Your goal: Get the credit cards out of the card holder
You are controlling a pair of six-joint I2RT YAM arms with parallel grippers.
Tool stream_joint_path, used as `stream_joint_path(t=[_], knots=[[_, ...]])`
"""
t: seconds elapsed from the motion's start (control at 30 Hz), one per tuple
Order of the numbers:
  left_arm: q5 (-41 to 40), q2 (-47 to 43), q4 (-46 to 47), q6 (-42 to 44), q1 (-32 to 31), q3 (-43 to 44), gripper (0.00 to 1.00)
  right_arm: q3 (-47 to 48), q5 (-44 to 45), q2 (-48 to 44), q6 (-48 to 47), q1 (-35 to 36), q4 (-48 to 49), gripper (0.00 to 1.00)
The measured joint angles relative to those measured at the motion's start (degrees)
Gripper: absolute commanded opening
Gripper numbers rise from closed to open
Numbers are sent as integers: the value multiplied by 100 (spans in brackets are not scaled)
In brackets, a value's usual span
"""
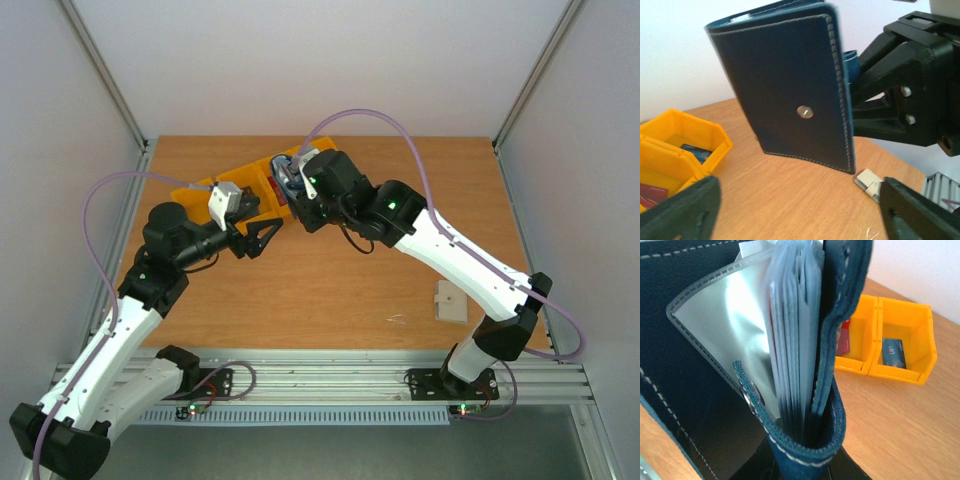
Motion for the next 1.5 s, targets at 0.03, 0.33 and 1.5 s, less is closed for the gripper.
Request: stream_joint_path(t=[0.03,0.33,1.5], knots=[[2,15,4,-24,0,-2,99,50,79,59,-2,39,-46,1],[-623,50,37,-417,0,-9,99,463,284,369,-61,365,-175,1],[374,-754,505,-1222,271,-629,0,-326,-4542,-284,-1141,-767,31,15]])
